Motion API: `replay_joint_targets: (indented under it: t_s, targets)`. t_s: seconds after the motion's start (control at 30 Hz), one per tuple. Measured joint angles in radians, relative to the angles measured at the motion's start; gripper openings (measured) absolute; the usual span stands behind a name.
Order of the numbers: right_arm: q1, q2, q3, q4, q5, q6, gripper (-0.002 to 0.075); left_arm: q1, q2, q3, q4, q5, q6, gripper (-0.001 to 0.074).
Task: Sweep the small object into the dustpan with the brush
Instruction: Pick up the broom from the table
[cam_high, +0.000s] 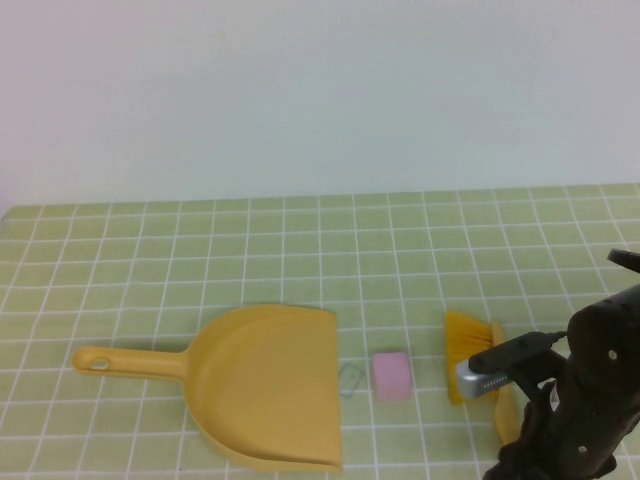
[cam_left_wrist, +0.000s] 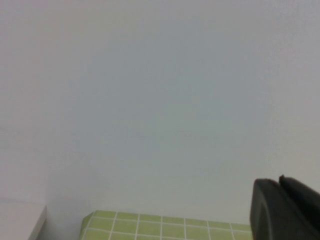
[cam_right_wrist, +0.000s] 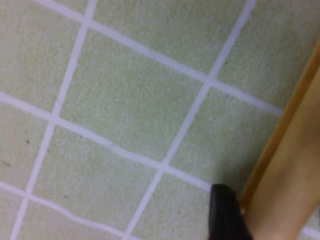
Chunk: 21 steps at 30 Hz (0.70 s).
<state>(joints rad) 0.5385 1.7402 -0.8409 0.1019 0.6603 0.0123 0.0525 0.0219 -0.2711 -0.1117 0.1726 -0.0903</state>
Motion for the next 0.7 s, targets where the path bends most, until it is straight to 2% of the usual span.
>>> replay_joint_targets:
  t_s: [0.23,0.43,0.6,0.7]
  targets:
    - [0.0,0.009,0.0,0.0,0.006,0.0,0.0288,0.0,0.0,0.001,-0.002,0.001,0.0,-0.0003]
    - [0.0,0.009,-0.007,-0.033,0.014,-0.004,0.0191,0.0,0.0,-0.014,-0.114,0.095,-0.001,-0.0003]
    - [0.0,0.009,-0.088,-0.114,0.13,-0.004,0.0188,0.0,0.018,-0.102,-0.243,0.246,-0.001,-0.0003]
    - [0.0,0.009,-0.171,-0.146,0.248,-0.004,0.0187,0.0,0.074,-0.175,-0.41,0.404,0.015,-0.0003]
